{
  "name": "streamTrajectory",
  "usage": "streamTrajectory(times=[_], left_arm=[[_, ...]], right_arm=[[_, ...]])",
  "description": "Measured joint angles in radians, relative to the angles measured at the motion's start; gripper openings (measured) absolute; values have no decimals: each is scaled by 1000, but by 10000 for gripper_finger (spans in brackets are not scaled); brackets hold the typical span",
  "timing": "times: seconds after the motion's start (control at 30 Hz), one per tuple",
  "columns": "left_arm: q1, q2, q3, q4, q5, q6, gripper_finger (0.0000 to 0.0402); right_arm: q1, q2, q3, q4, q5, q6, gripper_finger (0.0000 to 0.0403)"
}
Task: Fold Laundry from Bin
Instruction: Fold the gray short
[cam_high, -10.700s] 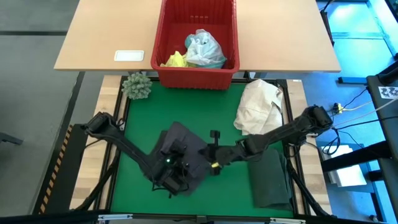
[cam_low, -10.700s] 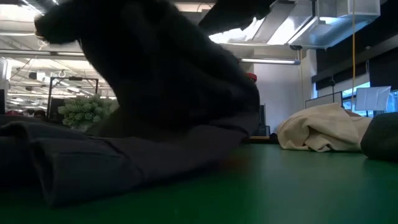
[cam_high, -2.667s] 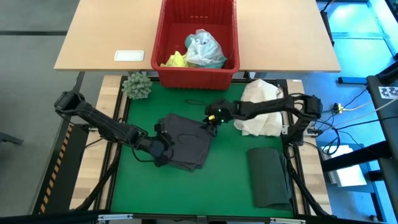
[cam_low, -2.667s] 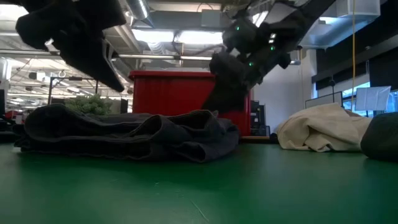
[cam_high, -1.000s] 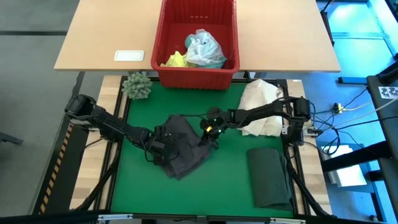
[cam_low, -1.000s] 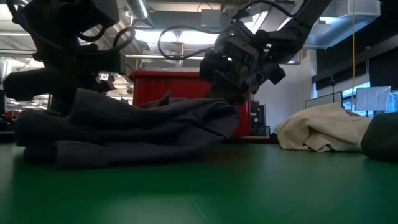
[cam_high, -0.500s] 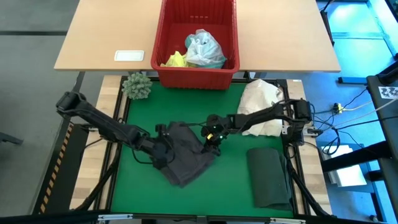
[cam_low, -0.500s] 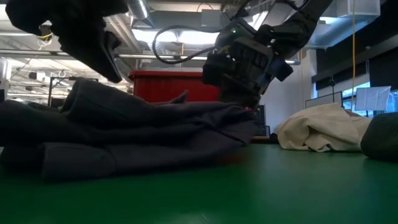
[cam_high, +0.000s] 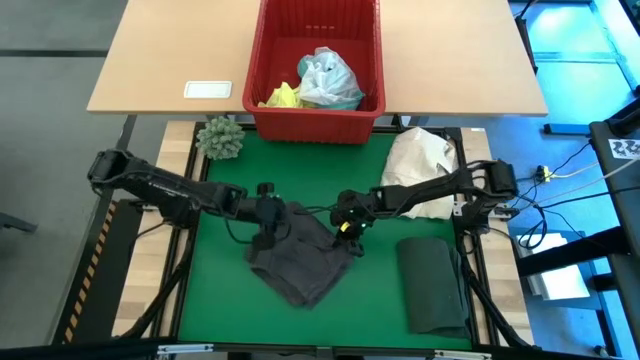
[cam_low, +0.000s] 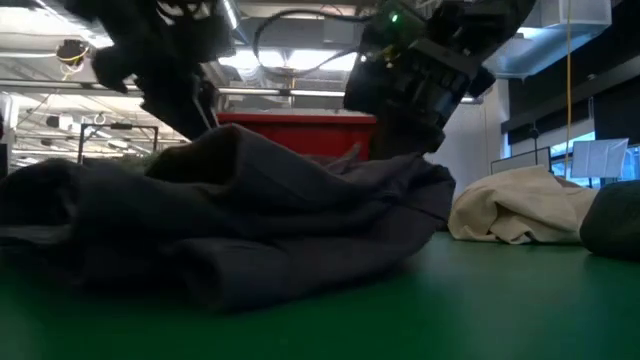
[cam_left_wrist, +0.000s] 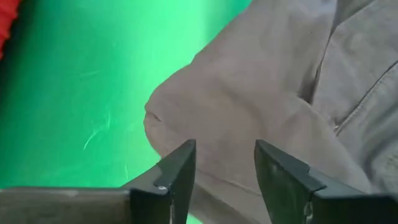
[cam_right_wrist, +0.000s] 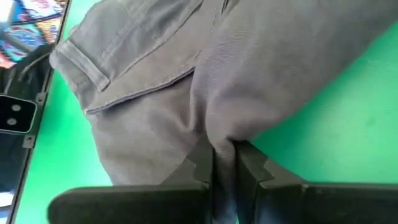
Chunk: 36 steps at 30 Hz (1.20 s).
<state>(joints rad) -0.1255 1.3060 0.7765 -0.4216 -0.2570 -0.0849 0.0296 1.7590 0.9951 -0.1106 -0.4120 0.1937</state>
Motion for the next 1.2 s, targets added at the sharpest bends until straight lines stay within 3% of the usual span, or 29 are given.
streamTrajectory(times=[0.2, 0.4, 0.5, 0.67, 0.9, 1.1, 1.2], left_arm=[[127, 0, -18, 125, 136, 76, 162], [138, -32, -20, 229, 163, 166, 162], [152, -43, -14, 290, 236, 189, 162], [210, -45, -9, 337, 345, 194, 162], [252, -45, -9, 386, 370, 263, 162], [333, -23, -7, 542, 642, 255, 162], [377, 17, -8, 572, 729, 252, 162]], right_arm=[[37, -100, 0, -128, 125, 12, 24], [86, -201, 0, -252, 192, 95, 24], [111, -241, 0, -297, 237, 126, 24], [139, -302, 0, -318, 255, 188, 24], [186, -392, 0, -397, 278, 254, 24], [216, -419, 0, -433, 324, 299, 23], [212, -413, 0, -432, 327, 300, 23]])
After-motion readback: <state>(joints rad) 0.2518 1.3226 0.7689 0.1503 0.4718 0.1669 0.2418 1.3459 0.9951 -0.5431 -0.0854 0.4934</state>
